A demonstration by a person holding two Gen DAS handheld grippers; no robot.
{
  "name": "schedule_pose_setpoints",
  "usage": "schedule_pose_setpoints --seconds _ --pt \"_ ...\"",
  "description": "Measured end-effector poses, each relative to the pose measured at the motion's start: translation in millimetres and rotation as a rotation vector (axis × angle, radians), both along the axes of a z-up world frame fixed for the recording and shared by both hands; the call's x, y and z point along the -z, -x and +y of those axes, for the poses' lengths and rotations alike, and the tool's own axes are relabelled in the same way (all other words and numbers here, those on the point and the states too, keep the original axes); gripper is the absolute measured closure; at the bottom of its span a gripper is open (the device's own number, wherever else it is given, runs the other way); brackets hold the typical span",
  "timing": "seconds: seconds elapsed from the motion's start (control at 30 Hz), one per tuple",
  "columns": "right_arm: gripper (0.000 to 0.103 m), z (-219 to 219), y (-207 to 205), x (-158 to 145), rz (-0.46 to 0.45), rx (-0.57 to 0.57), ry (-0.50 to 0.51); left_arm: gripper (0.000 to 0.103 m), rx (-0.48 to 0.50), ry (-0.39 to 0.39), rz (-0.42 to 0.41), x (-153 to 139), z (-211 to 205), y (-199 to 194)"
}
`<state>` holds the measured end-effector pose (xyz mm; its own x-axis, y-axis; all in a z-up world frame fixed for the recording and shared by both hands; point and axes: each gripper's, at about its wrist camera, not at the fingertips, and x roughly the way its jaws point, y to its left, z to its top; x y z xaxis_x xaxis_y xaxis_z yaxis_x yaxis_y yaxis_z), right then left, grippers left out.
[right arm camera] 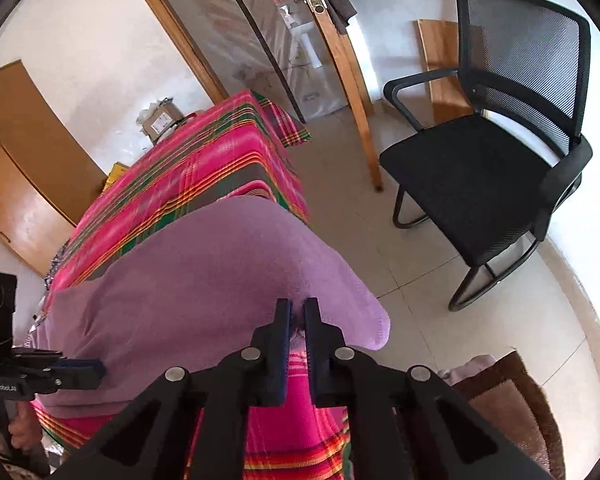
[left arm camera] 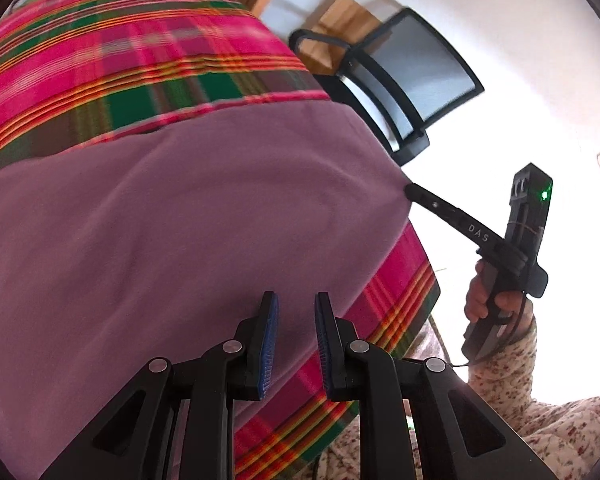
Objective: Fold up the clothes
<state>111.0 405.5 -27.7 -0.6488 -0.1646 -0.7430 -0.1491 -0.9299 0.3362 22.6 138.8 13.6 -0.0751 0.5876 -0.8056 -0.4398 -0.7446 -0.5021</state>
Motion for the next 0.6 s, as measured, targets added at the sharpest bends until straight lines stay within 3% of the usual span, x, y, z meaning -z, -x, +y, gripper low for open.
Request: schedule_pose_setpoints --seconds 0.1,0.2,0.3,0.43,0.6 --pt "0.103 2 -6 -6 0.000 0.065 -0.109 0.084 -0.044 -0.002 0.005 -1 -21 0" --pt "0.102 10 -7 -6 -0.001 0.081 -0.071 0.084 -0.089 -0.004 0.010 -2 -43 -1" --pt "0.101 2 -7 -15 0.035 0.080 -0.109 0.084 -0.145 -0.006 0.006 0 -67 1" --pt "0.100 -32 8 -27 0.090 -0.039 -0.085 0.084 -0.203 -0.005 -0.021 6 -89 0" --pt "0.094 -95 30 -31 0.104 -0.240 -0.068 0.084 -0.177 0.000 -0.038 11 -95 -9"
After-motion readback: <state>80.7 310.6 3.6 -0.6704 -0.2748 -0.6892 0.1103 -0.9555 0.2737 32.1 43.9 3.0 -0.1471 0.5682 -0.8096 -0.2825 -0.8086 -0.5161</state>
